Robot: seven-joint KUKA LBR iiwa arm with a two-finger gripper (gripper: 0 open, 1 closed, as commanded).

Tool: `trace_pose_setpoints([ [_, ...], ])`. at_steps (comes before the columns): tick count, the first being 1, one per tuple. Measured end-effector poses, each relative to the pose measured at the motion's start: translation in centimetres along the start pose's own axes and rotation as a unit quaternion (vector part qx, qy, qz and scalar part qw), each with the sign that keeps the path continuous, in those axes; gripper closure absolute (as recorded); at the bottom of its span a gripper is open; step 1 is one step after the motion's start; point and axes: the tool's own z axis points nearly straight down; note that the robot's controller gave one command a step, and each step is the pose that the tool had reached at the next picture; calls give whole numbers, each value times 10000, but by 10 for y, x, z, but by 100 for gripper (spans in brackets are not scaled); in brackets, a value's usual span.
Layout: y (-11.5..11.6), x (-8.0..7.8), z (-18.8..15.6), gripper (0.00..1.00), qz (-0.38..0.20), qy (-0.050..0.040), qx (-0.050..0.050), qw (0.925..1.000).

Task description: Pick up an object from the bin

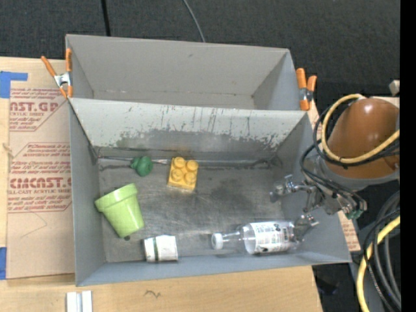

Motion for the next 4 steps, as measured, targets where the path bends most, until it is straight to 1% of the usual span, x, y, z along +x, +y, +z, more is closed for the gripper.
trace_pose_setpoints([
  [1, 0, 0, 0, 0, 0, 0, 0, 10000],
  [2, -1, -15, 33, 100, -423, 79, -15, 9991],
  [4, 0, -14, 31, 100, -423, 74, -15, 9991],
])
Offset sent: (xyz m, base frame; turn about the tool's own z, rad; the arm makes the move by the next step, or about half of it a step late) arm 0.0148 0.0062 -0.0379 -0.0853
